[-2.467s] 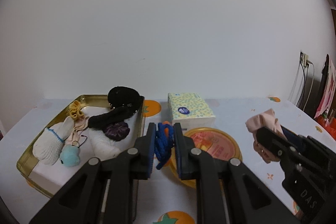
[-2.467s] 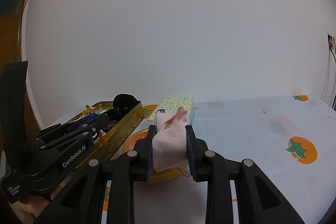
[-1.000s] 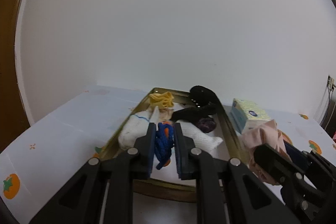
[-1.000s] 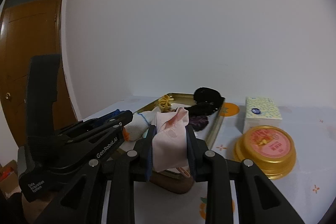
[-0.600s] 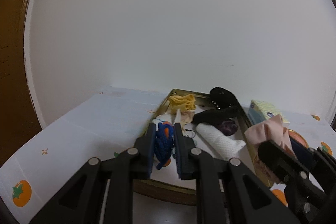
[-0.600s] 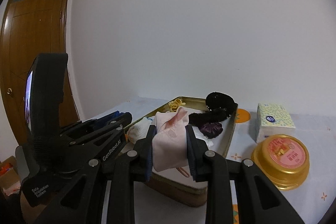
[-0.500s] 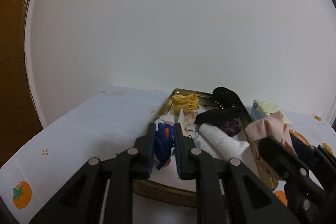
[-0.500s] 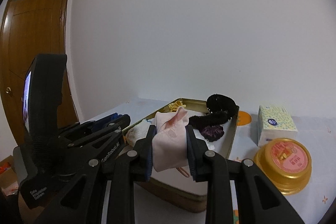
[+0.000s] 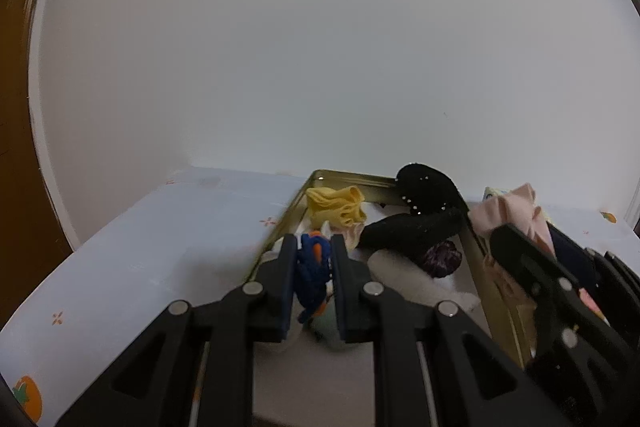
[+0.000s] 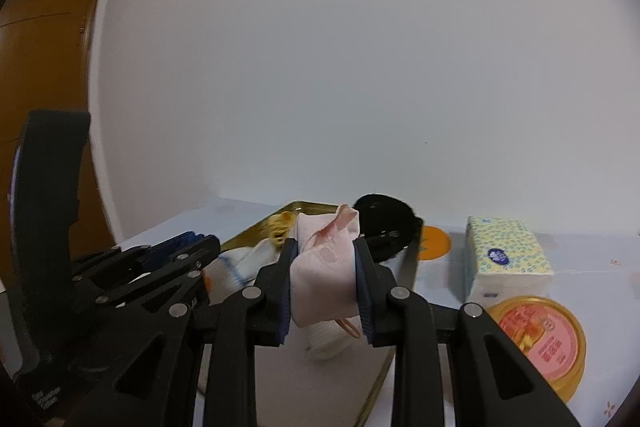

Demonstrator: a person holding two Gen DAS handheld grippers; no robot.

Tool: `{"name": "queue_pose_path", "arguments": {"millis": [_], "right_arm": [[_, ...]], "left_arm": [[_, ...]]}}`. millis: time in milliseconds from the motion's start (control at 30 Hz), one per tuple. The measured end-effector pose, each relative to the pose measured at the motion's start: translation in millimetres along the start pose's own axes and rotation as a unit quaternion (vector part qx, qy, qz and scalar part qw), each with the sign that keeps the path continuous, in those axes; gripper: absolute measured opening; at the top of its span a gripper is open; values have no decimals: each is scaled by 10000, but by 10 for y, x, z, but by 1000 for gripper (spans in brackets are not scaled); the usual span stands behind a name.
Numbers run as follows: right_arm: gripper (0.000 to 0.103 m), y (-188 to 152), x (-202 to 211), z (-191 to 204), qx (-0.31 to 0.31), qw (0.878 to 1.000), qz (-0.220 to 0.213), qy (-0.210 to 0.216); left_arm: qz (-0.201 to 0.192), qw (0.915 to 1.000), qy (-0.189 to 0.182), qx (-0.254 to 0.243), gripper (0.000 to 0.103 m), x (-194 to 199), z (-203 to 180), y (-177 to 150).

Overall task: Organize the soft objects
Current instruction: 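Lower both items into the gold tray and open both tools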

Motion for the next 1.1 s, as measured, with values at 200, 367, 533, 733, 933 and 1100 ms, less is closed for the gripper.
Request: {"name": "queue_pose_path", "arguments": {"millis": [200, 367, 533, 733, 933, 1100], "right_arm": [[30, 62, -246, -170, -203, 9994, 151, -233], [30, 62, -407, -284, -507, 9978, 414, -117], [30, 18, -588, -358, -681, 9948, 750, 65], [42, -39, -632, -377, -827, 9924, 877, 232], [61, -16, -554, -457, -1052, 9917, 706, 225], [79, 41, -407, -572, -1291, 9911, 277, 139]], "left_arm": [[184, 9998, 16, -69, 14, -216, -117, 90], [365, 9991, 132, -192, 14, -371, -161, 115], [578, 9978, 228, -233, 19, -430, -139, 49], [371, 9986, 371, -54, 53, -348, -71, 56], [184, 9980, 353, 484, 83, -256, 83, 71], [-78, 9965, 269, 792, 103, -158, 155, 93]]}}
Point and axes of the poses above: each gripper's, at about its wrist camera, not at the fingertips, and x roughly against the way its jaws point, z to its left, y to its top, the point moved 5 cm from there along -x, roughly the way its jaws point, and after that the axes turned 3 degrees about -x, right-handed, at the moved point
